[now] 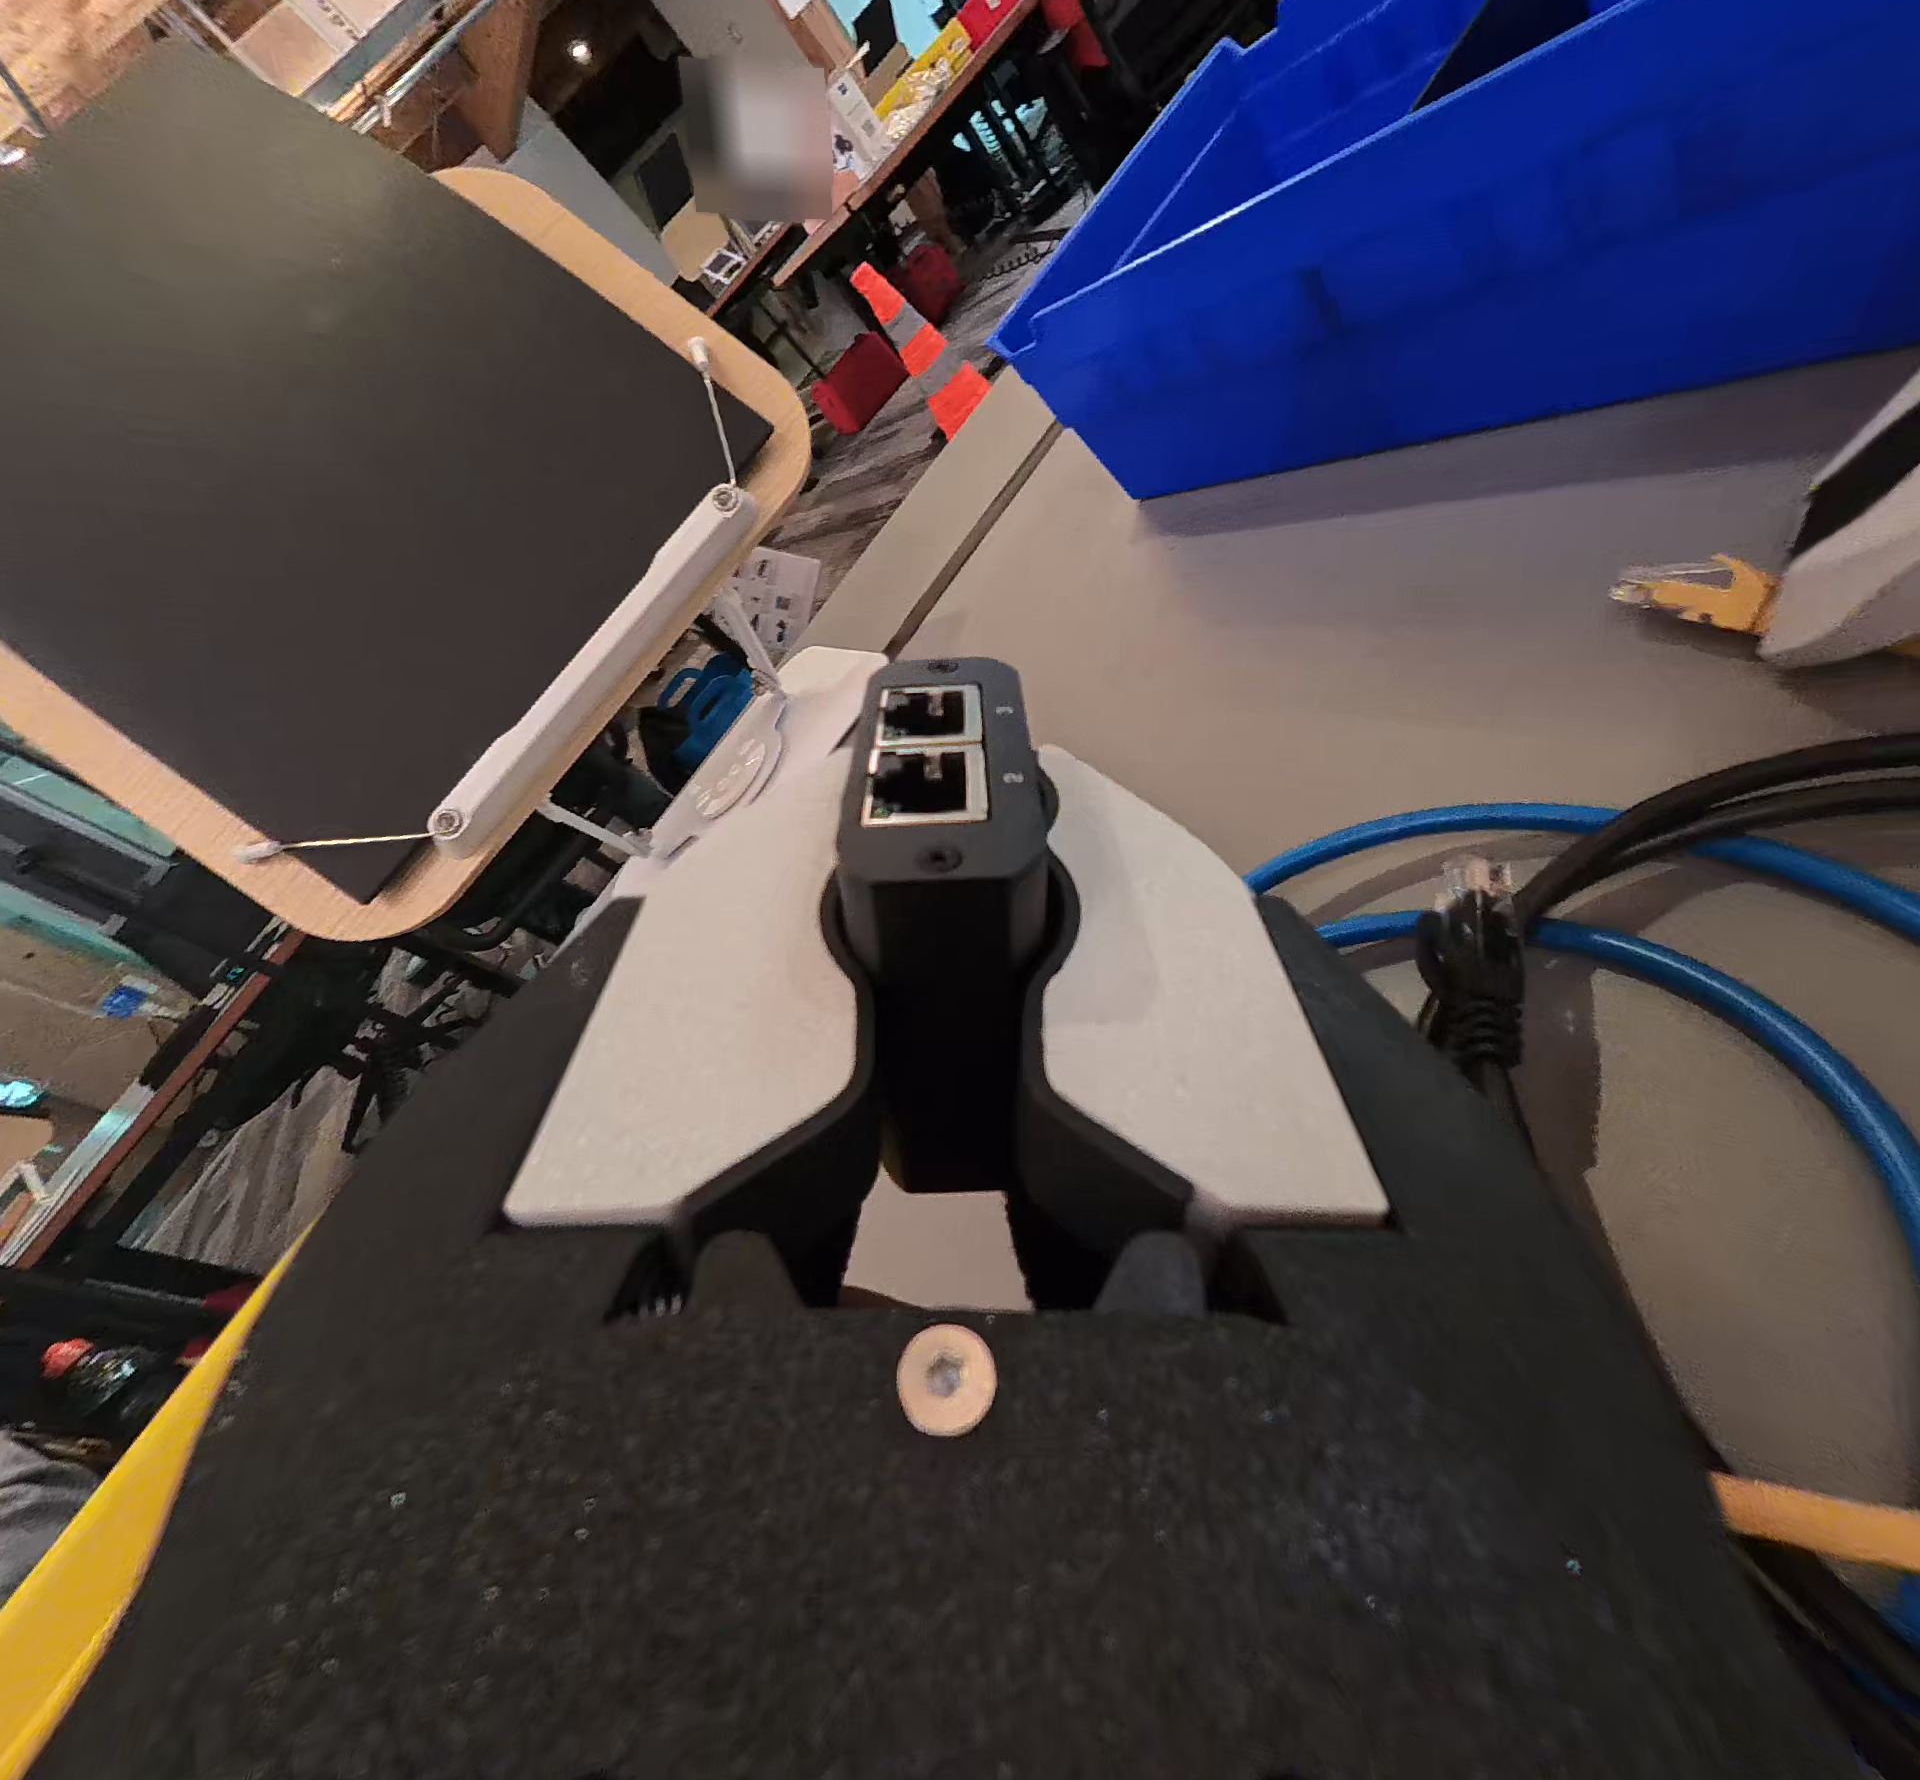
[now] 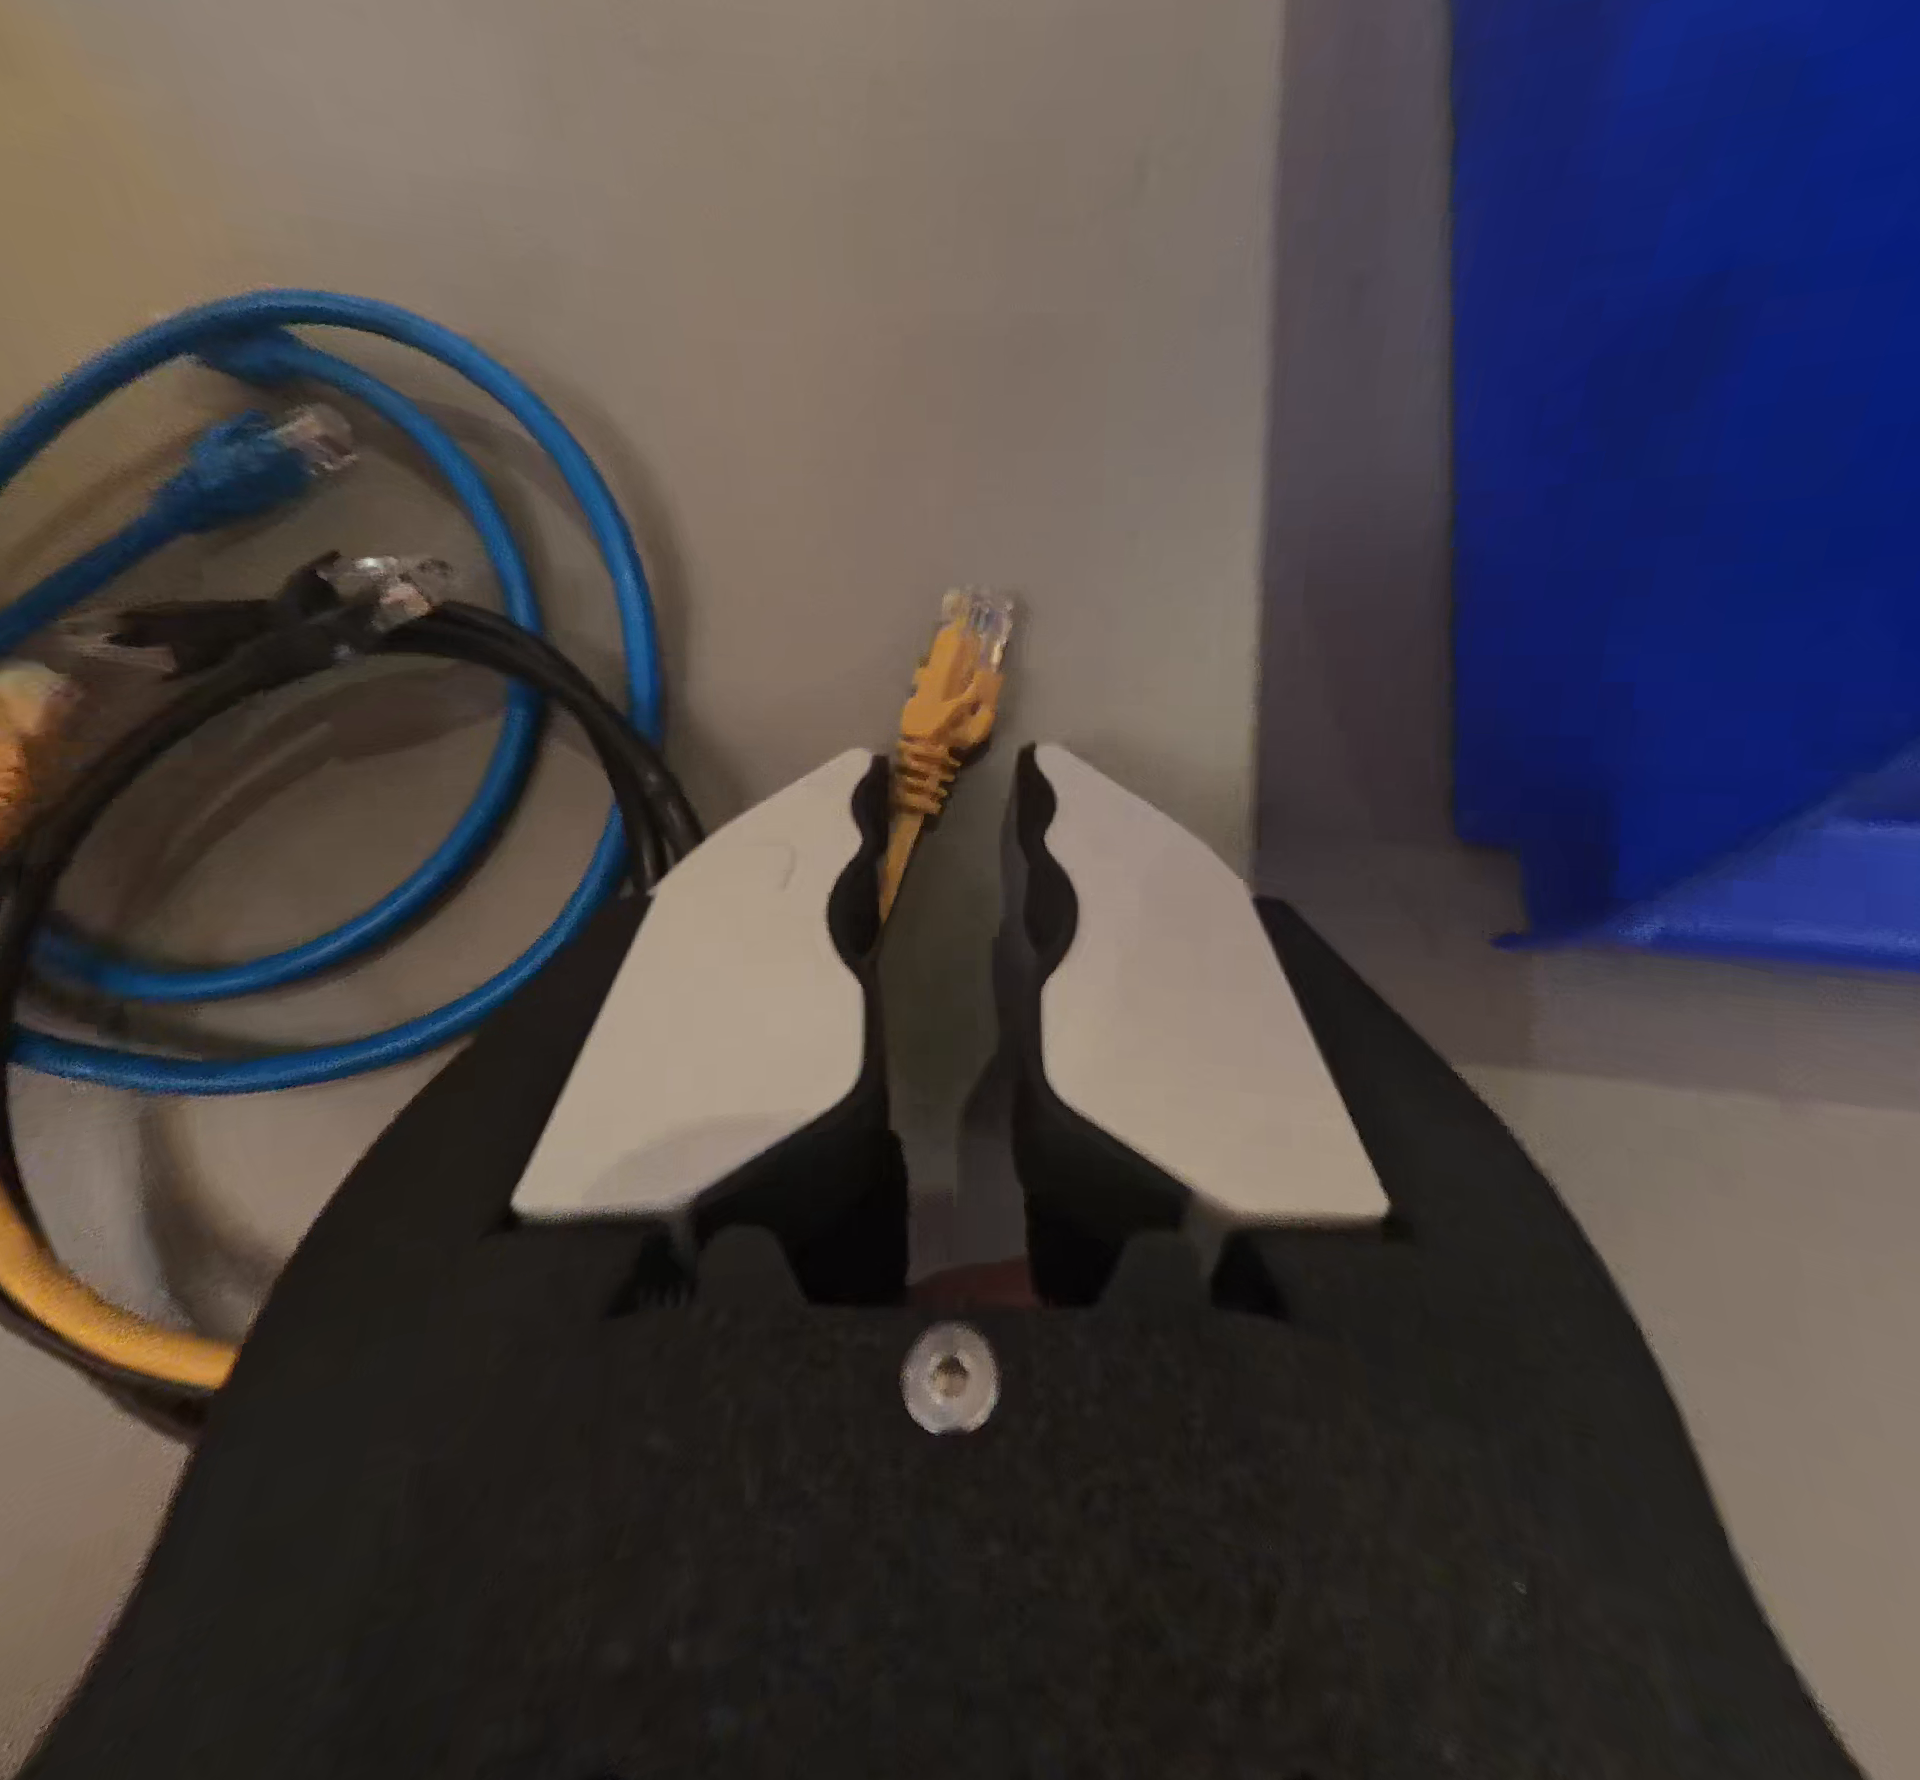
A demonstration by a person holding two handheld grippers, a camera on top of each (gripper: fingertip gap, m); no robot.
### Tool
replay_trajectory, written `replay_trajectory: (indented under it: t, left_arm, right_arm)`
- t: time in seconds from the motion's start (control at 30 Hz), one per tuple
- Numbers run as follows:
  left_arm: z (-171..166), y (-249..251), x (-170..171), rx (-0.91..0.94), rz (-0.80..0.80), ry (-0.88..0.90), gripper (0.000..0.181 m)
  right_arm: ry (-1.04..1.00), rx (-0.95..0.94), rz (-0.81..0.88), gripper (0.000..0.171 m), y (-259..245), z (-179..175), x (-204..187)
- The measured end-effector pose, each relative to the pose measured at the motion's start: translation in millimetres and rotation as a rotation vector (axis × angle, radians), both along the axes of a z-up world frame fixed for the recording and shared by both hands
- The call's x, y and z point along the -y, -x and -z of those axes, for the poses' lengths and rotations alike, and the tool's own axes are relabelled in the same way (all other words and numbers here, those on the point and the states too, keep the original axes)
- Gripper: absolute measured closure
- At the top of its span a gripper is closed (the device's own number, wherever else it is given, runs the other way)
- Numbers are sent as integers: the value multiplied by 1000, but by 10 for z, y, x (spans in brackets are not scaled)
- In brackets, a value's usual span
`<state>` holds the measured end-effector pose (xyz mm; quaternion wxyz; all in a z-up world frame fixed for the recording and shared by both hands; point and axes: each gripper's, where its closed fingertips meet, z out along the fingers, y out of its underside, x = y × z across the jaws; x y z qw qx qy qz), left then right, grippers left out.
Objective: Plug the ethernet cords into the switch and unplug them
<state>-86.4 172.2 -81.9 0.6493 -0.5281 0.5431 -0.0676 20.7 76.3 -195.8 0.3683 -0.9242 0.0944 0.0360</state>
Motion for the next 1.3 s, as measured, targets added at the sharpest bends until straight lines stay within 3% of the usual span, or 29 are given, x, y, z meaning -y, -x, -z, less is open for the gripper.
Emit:
replay_trajectory:
  t: [0.17, 0.27, 0.47, 0.67, 0.9, 1.3]
  left_arm:
    - [-10, -30, 77, -8, 65, -7, 155]
    - [-36, -47, 130, -30, 92, -99, 155]
    - [71, -144, 241, -114, 139, -206, 155]
    - [214, -161, 227, -244, 86, -296, 155]
    - [277, -184, 253, -298, 78, -334, 155]
    - [346, -196, 226, -401, 15, -438, 155]
  right_arm:
    - [-20, 0, -52, 158, 29, -14, -48]
    - [-105, -3, -140, 159, 66, -216, -87]
    - [-217, 259, -639, 160, 469, -997, 6]
    - [-32, 510, -962, 160, 827, -1048, 70]
    - [84, 605, -1067, 160, 871, -944, -8]
    - [214, 706, -1067, 160, 853, -820, -77]
